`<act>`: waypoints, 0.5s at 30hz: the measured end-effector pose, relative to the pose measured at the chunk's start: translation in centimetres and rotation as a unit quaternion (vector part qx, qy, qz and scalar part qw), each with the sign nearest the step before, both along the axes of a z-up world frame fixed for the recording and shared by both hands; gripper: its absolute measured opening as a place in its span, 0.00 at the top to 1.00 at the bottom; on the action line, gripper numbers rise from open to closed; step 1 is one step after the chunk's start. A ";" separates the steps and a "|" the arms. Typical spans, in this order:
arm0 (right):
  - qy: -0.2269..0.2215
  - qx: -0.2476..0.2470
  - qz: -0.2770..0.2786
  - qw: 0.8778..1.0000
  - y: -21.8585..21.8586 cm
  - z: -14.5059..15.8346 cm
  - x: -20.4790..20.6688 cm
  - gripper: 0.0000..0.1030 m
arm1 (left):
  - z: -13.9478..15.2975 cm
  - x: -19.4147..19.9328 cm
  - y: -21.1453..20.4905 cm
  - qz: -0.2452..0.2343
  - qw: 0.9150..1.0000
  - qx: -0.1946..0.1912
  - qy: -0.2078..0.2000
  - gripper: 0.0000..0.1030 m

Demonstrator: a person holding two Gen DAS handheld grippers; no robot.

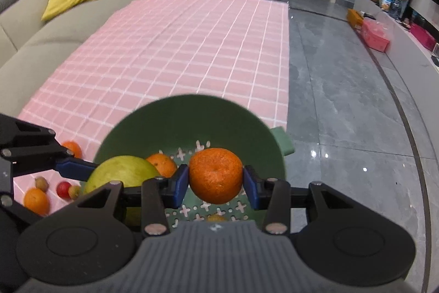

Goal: Organize fruits
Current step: 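Release the pear and orange into the green colander with both grippers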

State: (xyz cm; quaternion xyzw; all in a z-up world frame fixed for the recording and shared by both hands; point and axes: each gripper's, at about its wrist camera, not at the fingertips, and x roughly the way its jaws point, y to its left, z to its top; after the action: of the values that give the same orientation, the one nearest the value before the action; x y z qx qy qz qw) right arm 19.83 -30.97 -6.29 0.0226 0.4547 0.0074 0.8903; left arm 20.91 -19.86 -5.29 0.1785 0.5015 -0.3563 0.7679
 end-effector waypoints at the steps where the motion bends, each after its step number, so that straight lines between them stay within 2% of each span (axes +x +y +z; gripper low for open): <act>1: 0.007 -0.001 0.002 1.000 0.2 -0.4 0.2 0.61 | -0.4 0.0 -0.1 0.000 1.000 0.008 0.002 0.30; 6: 0.036 -0.007 0.018 0.999 0.5 -2.6 1.1 0.61 | -1.9 0.0 -0.5 0.001 0.999 0.030 0.012 0.30; 15: 0.065 -0.023 0.025 0.997 0.7 -4.2 1.7 0.60 | -3.1 0.5 -0.4 0.002 0.999 0.050 0.017 0.30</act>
State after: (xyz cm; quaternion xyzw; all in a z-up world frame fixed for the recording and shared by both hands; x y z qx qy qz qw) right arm 21.49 -30.26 -10.50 -0.0085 0.5119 0.0180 0.8588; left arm 21.42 -20.31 -8.41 0.2100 0.5317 -0.3325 0.7501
